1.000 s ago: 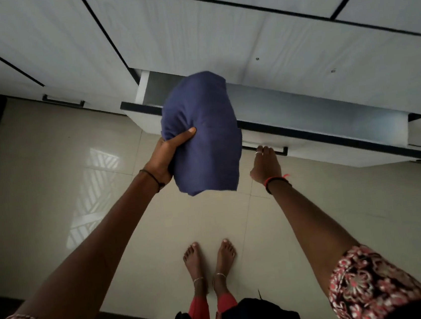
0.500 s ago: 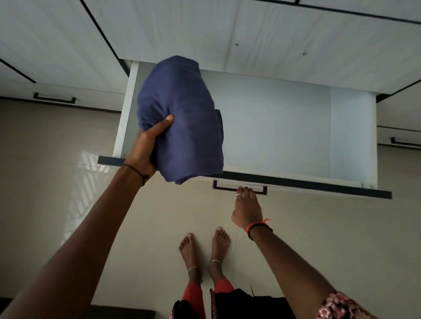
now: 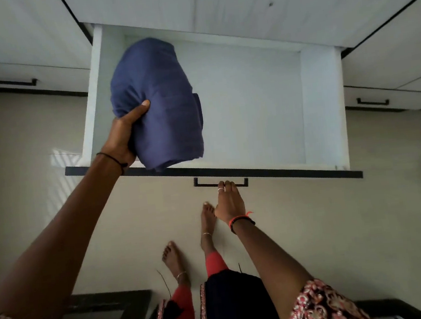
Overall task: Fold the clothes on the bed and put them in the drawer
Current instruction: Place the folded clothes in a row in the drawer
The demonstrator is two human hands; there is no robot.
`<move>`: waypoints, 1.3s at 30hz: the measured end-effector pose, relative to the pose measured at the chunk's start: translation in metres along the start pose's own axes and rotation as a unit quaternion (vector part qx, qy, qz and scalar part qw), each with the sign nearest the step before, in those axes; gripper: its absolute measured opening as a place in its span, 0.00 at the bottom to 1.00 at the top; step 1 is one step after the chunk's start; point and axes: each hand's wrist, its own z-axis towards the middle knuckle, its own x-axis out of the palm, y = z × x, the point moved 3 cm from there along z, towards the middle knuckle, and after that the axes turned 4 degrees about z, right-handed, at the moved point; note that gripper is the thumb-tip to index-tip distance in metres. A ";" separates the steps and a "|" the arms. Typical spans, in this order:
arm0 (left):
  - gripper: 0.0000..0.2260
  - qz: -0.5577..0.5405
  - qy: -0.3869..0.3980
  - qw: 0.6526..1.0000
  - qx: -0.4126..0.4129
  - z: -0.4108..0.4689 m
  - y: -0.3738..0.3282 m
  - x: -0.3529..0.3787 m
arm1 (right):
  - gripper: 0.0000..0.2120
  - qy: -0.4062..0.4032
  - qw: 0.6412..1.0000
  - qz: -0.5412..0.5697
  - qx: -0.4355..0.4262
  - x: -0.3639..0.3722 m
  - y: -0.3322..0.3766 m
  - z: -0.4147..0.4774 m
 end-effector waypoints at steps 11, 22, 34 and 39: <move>0.19 0.033 0.009 0.999 0.011 -0.034 0.036 -0.018 | 0.28 -0.033 0.999 0.009 0.006 0.046 -0.004 -0.057; 0.26 0.060 0.034 0.998 0.009 -0.044 0.047 -0.015 | 0.35 0.004 1.000 0.018 0.025 0.061 -0.006 -0.075; 0.15 0.075 0.046 0.996 0.005 -0.065 0.037 0.008 | 0.17 0.217 0.961 0.172 0.005 -0.028 0.005 -0.102; 0.14 0.078 0.055 0.995 -0.004 -0.061 0.022 0.026 | 0.13 0.088 0.847 0.511 0.117 -0.125 -0.008 -0.068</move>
